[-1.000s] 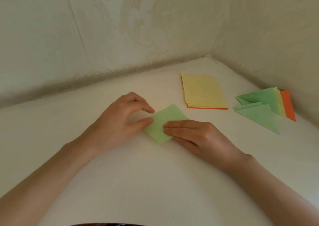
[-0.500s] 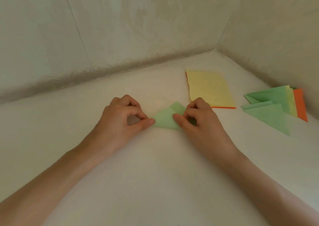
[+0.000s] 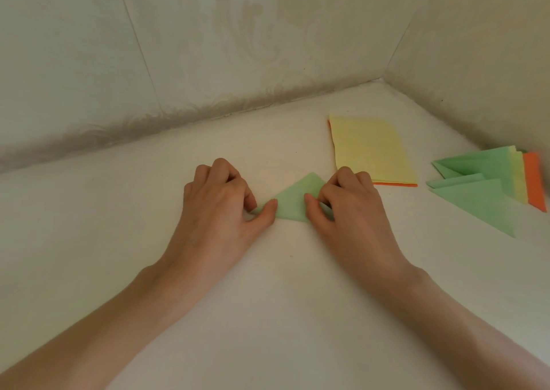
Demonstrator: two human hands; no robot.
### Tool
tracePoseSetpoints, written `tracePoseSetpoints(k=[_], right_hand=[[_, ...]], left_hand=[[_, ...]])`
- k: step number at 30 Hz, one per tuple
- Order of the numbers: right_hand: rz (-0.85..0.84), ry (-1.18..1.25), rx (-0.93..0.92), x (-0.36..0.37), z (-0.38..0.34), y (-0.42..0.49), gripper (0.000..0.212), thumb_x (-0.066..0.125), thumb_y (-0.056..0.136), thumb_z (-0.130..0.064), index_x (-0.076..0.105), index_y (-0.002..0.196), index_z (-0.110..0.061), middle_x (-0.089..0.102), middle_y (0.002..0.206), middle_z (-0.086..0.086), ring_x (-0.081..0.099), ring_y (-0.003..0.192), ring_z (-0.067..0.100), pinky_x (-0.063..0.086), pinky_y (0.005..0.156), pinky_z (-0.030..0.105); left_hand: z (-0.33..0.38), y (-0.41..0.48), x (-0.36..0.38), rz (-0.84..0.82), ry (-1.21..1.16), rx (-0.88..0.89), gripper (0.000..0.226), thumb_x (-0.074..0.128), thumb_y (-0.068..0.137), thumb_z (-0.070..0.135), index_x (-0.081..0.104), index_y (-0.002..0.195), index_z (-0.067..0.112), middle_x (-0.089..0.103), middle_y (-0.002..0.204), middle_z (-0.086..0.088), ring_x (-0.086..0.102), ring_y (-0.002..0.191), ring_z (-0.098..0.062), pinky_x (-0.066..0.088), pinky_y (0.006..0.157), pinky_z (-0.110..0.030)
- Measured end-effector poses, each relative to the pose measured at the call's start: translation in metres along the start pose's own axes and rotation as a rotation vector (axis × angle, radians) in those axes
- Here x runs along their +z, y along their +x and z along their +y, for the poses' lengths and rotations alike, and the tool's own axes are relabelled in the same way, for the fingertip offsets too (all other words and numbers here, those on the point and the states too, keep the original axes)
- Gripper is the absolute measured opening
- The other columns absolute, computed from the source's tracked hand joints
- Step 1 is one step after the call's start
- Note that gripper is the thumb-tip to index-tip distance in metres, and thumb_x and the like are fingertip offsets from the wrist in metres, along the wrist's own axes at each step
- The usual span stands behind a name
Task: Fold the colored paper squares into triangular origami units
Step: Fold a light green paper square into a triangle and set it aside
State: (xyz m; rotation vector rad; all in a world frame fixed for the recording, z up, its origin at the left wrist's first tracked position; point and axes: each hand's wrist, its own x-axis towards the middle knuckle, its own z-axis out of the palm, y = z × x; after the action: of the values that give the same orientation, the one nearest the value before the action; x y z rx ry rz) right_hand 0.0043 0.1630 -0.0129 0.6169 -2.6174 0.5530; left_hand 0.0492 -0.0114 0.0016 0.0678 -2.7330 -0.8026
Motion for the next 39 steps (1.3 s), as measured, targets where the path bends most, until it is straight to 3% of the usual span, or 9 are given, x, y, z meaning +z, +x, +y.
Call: tracePoseSetpoints(k=[4, 10, 14, 22, 26, 29, 33, 39], right_hand=[[0.017, -0.009, -0.010, 0.000, 0.000, 0.000, 0.032, 0.037, 0.085, -0.036, 0.036, 0.059, -0.018, 0.039, 0.071, 0.001, 0.033, 0.068, 0.021, 0.035, 0.059, 0.034], [0.025, -0.014, 0.005, 0.002, 0.001, 0.000, 0.032, 0.041, 0.085, -0.036, 0.035, 0.059, -0.018, 0.042, 0.070, 0.003, 0.034, 0.069, 0.022, 0.039, 0.059, 0.037], [0.031, -0.026, 0.004, 0.003, 0.001, 0.000, 0.033, 0.036, 0.085, -0.037, 0.036, 0.058, -0.018, 0.041, 0.069, 0.002, 0.033, 0.069, 0.022, 0.037, 0.059, 0.036], [0.067, -0.071, 0.000, 0.005, 0.003, -0.001, 0.041, 0.039, 0.084, -0.038, 0.050, 0.056, -0.011, 0.046, 0.068, 0.005, 0.033, 0.069, 0.021, 0.040, 0.059, 0.036], [0.066, -0.075, 0.023, 0.004, 0.002, 0.000, 0.036, 0.041, 0.084, -0.039, 0.042, 0.056, -0.017, 0.044, 0.067, 0.004, 0.033, 0.069, 0.021, 0.040, 0.060, 0.036], [0.071, -0.078, 0.019, 0.004, 0.002, 0.000, 0.032, 0.039, 0.084, -0.040, 0.037, 0.059, -0.020, 0.041, 0.067, 0.002, 0.032, 0.069, 0.021, 0.037, 0.060, 0.035], [0.061, -0.084, 0.026, 0.002, 0.001, 0.000, 0.037, 0.040, 0.084, -0.036, 0.046, 0.056, -0.013, 0.039, 0.067, 0.003, 0.031, 0.069, 0.021, 0.034, 0.059, 0.034], [0.000, -0.080, 0.049, -0.003, -0.002, 0.000, 0.029, 0.051, 0.086, -0.029, 0.044, 0.061, -0.015, 0.035, 0.073, 0.000, 0.030, 0.073, 0.020, 0.028, 0.064, 0.034]], left_hand=[[0.000, -0.001, 0.000, 0.011, 0.017, 0.006, 0.029, 0.060, 0.075, 0.044, 0.050, 0.063, 0.019, 0.041, 0.085, 0.005, 0.034, 0.086, -0.015, 0.028, 0.076, -0.030], [-0.002, -0.003, 0.001, 0.064, 0.089, 0.049, 0.032, 0.060, 0.076, 0.044, 0.054, 0.062, 0.016, 0.042, 0.084, 0.004, 0.035, 0.082, -0.016, 0.031, 0.069, -0.035], [-0.003, -0.004, 0.002, 0.086, 0.080, 0.045, 0.027, 0.064, 0.079, 0.034, 0.057, 0.063, 0.014, 0.042, 0.084, 0.003, 0.034, 0.083, -0.015, 0.030, 0.070, -0.035], [-0.003, -0.007, 0.002, 0.108, 0.121, 0.101, 0.021, 0.061, 0.080, 0.025, 0.056, 0.066, 0.011, 0.047, 0.083, -0.003, 0.037, 0.080, -0.018, 0.034, 0.065, -0.037], [-0.005, -0.006, 0.003, 0.070, 0.077, 0.297, 0.009, 0.067, 0.082, 0.007, 0.059, 0.082, 0.010, 0.052, 0.089, -0.004, 0.038, 0.080, -0.015, 0.034, 0.067, -0.034], [-0.009, -0.004, 0.004, -0.025, 0.080, 0.484, 0.038, 0.059, 0.075, -0.013, 0.065, 0.101, 0.014, 0.057, 0.092, -0.001, 0.041, 0.081, -0.014, 0.027, 0.072, -0.024], [-0.019, -0.004, -0.001, -0.091, 0.091, 0.575, 0.040, 0.053, 0.075, -0.005, 0.071, 0.106, 0.014, 0.061, 0.093, 0.000, 0.046, 0.080, -0.014, 0.034, 0.069, -0.024], [-0.010, -0.016, -0.014, -0.096, 0.231, 0.581, 0.044, 0.035, 0.083, 0.017, 0.070, 0.108, 0.014, 0.064, 0.093, 0.003, 0.057, 0.078, -0.018, 0.036, 0.071, -0.028]])
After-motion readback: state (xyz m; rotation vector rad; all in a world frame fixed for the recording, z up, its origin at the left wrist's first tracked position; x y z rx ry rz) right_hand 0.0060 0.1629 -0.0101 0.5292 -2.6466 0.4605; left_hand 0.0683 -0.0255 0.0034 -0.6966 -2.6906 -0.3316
